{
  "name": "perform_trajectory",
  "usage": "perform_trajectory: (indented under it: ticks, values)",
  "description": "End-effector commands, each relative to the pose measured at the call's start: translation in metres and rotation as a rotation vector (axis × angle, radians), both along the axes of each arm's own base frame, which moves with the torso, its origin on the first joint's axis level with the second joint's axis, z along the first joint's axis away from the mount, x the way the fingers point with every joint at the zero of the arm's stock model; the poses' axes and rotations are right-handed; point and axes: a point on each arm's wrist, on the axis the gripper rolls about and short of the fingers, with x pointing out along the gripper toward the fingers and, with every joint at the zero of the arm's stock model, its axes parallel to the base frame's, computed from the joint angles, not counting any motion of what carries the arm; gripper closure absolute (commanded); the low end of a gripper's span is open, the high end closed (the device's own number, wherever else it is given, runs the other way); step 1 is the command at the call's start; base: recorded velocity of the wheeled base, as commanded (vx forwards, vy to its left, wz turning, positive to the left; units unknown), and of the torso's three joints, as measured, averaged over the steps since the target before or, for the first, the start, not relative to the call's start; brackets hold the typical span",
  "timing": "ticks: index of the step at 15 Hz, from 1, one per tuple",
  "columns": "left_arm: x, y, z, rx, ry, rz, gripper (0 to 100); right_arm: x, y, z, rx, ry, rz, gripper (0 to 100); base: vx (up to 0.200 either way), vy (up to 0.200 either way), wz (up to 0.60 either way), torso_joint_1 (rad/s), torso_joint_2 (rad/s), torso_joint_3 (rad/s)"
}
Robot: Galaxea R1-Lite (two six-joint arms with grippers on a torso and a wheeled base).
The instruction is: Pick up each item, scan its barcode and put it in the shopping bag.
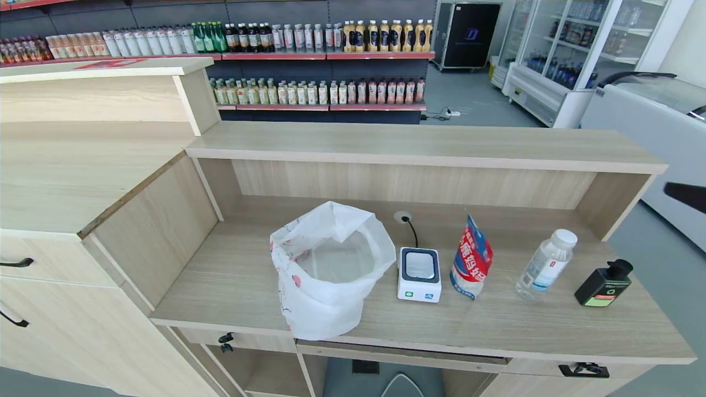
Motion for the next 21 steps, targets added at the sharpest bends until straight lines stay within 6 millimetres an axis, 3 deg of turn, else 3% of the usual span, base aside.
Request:
perform_trajectory:
  ticks: [1, 11, 21]
  values:
    - [0.000, 0.000, 0.000, 0.000, -0.002, 0.001, 0, 0.106, -0.001, -0.018, -0.038, 0.245, 0.006, 0, 0.000, 0.000, 0.00, 0.000, 0.00, 0.000]
    - [0.000, 0.000, 0.000, 0.000, -0.002, 0.000, 0, 0.163, 0.013, -0.093, -0.073, 0.542, 0.120, 0, 0.000, 0.000, 0.00, 0.000, 0.00, 0.000]
    - [0.000, 0.000, 0.000, 0.000, 0.000, 0.000, 0, 0.212, 0.020, -0.148, -0.040, 0.570, 0.226, 0, 0.000, 0.000, 0.00, 0.000, 0.00, 0.000]
